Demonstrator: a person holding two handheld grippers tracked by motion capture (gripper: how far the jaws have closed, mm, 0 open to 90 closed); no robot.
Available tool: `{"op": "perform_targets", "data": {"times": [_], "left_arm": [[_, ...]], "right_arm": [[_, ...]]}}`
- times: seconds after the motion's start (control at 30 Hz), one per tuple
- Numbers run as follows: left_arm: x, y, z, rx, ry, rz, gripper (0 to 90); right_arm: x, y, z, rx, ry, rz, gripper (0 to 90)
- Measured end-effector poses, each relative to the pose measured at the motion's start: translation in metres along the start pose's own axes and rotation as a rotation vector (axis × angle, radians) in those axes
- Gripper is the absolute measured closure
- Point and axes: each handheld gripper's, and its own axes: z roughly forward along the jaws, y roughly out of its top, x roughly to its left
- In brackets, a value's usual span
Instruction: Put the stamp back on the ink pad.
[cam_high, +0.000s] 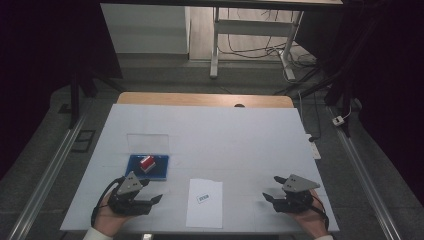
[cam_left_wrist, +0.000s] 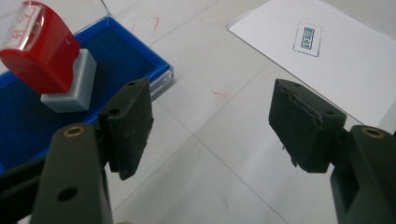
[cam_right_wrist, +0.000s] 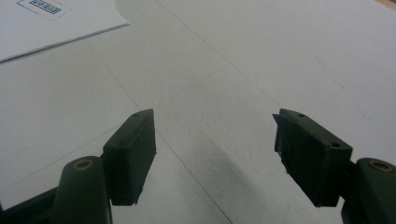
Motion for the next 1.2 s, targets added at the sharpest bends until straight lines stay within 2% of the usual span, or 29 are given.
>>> {"op": "perform_targets", "data": {"times": [0.3, 1.2], "left_arm": [[0.0018, -0.0104, 0.0024, -0.009, 0.021, -0.039, 29.3], [0.003, -0.0097, 0.0022, -0.013, 0.018, -0.04, 29.0]], "right_arm": [[-0.0002, -0.0015, -0.0004, -0.014, 0.013, 0.0, 29.3], [0.0007, -0.0005, -0.001, -0.02, 0.013, -0.002, 29.5]]}}
